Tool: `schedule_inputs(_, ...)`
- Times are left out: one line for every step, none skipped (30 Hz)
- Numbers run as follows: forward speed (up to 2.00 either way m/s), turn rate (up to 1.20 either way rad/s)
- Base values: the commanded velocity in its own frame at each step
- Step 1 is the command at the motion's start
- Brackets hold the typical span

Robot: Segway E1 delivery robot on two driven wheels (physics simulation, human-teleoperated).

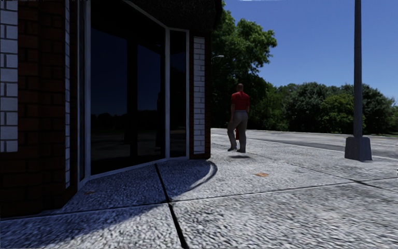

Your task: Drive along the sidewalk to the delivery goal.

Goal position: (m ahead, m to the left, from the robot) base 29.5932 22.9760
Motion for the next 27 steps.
schedule_inputs(1.77, -0.40)
schedule_inputs(1.77, -0.40)
schedule_inputs(1.77, -0.42)
schedule_inputs(1.77, -0.42)
schedule_inputs(1.77, -0.43)
schedule_inputs(1.77, -0.45)
schedule_inputs(1.77, -0.46)
schedule_inputs(1.77, -0.46)
schedule_inputs(1.77, -0.46)
schedule_inputs(1.77, -0.46)
schedule_inputs(1.77, -0.46)
schedule_inputs(1.77, -0.46)
schedule_inputs(1.77, -0.46)
schedule_inputs(1.77, -0.46)
schedule_inputs(1.77, -0.46)
schedule_inputs(1.77, -0.46)
schedule_inputs(1.77, -0.46)
schedule_inputs(1.77, -0.46)
schedule_inputs(1.77, -0.46)
schedule_inputs(1.77, -0.46)
schedule_inputs(1.77, -0.46)
schedule_inputs(1.77, -0.46)
schedule_inputs(1.77, -0.46)
schedule_inputs(1.77, -0.46)
schedule_inputs(1.77, -0.46)
schedule_inputs(1.77, -0.46)
schedule_inputs(1.77, -0.46)
